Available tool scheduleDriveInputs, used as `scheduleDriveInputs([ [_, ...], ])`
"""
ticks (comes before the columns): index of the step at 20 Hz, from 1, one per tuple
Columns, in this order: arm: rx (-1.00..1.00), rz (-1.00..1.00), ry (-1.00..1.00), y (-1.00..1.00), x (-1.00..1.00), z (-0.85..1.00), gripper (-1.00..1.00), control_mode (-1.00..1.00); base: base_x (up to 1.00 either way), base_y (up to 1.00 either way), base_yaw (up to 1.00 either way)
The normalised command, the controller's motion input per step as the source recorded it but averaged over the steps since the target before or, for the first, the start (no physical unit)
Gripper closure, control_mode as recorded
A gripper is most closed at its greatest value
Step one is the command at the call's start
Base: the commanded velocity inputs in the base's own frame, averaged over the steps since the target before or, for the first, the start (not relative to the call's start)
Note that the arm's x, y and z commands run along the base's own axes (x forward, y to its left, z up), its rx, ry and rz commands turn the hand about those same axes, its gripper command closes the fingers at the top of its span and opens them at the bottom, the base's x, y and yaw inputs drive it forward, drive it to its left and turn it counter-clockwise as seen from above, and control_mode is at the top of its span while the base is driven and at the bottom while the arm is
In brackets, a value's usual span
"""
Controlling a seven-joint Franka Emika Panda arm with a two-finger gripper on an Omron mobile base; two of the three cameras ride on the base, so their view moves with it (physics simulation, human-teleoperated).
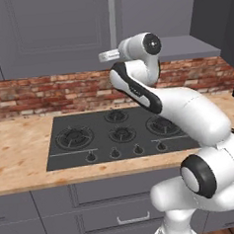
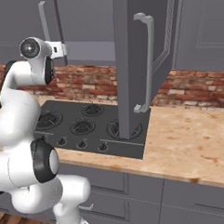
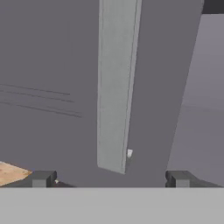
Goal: Open the cabinet. Pick the spray and place it next to the sink. Then close the cabinet.
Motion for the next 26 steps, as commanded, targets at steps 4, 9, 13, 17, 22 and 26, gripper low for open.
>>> scheduleDriveInputs([
  [4, 0.00, 0.00, 0.00, 0.00, -0.63, 0.33, -1.00, -1.00, 0.00, 0.00, 0.00],
  [9, 0.00, 0.00, 0.00, 0.00, -0.71, 0.29, -1.00, -1.00, 0.00, 0.00, 0.00],
  [13, 0.00, 0.00, 0.00, -0.02, -0.86, 0.26, -1.00, -1.00, 0.00, 0.00, 0.00],
  [17, 0.00, 0.00, 0.00, -0.06, -0.81, 0.22, -1.00, -1.00, 0.00, 0.00, 0.00],
  [22, 0.00, 0.00, 0.00, -0.13, -0.70, 0.26, -1.00, -1.00, 0.00, 0.00, 0.00],
  [26, 0.00, 0.00, 0.00, -0.19, -0.68, 0.17, -1.00, -1.00, 0.00, 0.00, 0.00],
])
